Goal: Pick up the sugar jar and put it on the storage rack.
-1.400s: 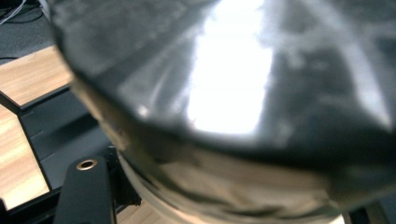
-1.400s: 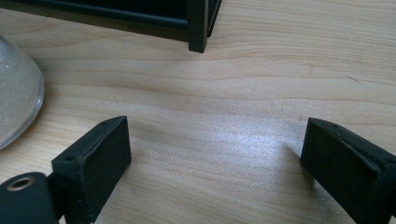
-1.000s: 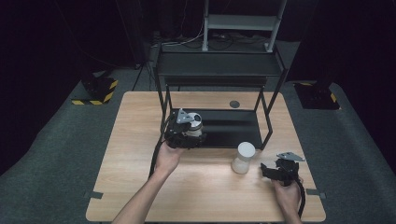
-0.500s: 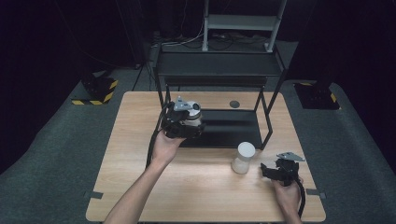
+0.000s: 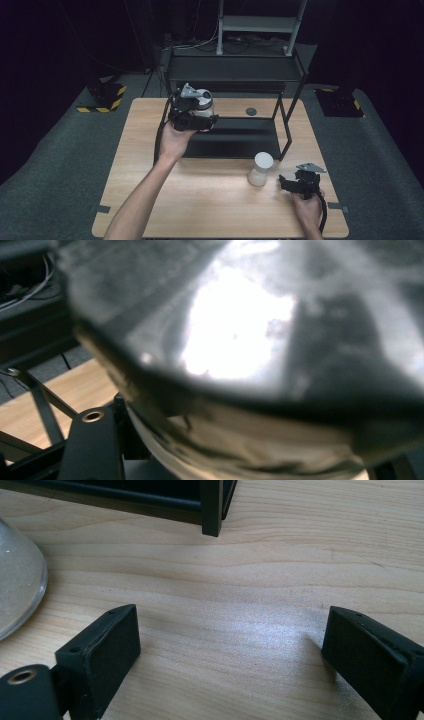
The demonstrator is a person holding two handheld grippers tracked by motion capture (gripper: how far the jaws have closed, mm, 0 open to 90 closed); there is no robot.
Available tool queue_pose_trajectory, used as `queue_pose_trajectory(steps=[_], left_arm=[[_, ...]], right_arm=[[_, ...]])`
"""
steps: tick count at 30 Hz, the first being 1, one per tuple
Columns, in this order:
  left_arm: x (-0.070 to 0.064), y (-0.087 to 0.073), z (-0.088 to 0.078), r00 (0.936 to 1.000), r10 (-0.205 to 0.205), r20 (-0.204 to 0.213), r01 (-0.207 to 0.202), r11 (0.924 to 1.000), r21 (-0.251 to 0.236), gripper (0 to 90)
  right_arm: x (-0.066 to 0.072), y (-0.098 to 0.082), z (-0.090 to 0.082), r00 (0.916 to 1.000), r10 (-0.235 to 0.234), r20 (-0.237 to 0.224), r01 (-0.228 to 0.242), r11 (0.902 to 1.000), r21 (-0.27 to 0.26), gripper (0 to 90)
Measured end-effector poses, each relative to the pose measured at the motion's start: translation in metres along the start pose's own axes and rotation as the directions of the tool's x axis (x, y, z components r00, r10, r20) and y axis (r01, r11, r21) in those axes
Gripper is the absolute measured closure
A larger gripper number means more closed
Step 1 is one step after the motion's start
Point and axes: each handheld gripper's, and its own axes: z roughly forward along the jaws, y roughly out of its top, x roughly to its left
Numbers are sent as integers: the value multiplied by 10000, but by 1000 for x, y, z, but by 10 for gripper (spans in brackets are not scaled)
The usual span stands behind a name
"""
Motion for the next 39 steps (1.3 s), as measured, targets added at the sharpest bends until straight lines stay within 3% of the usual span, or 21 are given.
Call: queue_pose_trajectory(steps=[13,24,31,39], left_arm=[[3,43,-14,9998,-25,-188,21,9997,-228,308],[5,81,-13,9984,-101,-565,92,9998,-156,308],[0,106,-9,9917,-101,-1283,84,9999,-141,309],[2,116,7,9794,-611,-1924,617,9981,-29,309]], right_arm=[[0,0,0,10000,22,2,-22,10000,-1,78],[0,0,0,10000,36,-2,-36,10000,12,77],[0,0,0,10000,47,-4,-47,10000,21,77],[0,0,0,10000,33,-4,-33,10000,26,77]])
